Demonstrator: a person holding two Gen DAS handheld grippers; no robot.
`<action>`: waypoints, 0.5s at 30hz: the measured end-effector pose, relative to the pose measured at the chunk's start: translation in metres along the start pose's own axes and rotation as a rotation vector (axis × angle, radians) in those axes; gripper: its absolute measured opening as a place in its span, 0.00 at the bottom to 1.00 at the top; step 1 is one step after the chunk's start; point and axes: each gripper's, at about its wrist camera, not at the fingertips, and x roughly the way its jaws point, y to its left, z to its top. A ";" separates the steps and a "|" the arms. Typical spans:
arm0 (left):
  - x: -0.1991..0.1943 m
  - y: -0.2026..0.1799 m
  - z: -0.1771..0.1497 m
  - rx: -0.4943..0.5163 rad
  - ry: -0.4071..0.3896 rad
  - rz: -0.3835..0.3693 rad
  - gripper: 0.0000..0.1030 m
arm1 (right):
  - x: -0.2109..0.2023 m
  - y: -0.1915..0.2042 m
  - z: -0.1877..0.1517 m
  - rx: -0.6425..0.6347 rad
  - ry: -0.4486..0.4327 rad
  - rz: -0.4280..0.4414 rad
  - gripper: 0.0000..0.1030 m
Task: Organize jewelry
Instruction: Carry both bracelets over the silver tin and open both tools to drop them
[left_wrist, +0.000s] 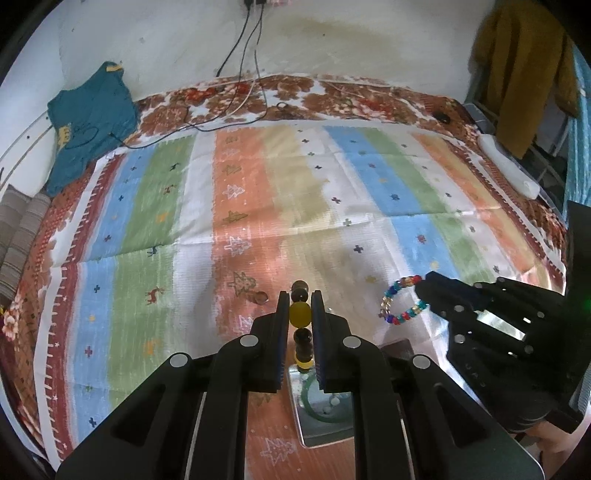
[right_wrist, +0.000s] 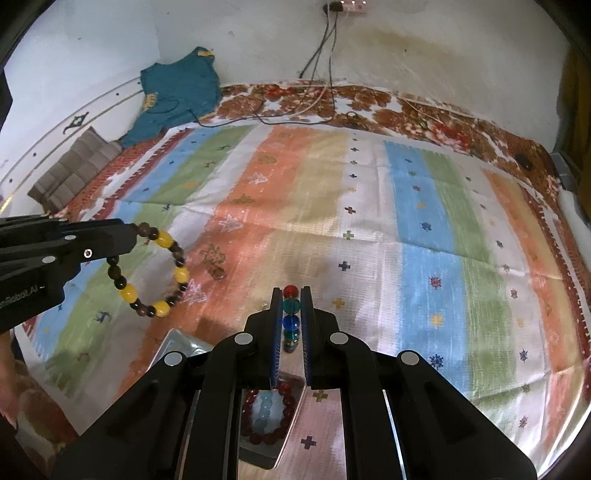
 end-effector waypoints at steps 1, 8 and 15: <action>-0.002 -0.001 -0.001 0.004 -0.003 -0.004 0.11 | -0.002 0.001 -0.001 -0.003 -0.003 0.002 0.10; -0.010 -0.008 -0.011 0.025 -0.010 -0.017 0.11 | -0.016 0.008 -0.009 -0.014 -0.019 0.021 0.10; -0.014 -0.010 -0.018 0.030 -0.012 -0.024 0.11 | -0.028 0.016 -0.019 -0.030 -0.036 0.028 0.10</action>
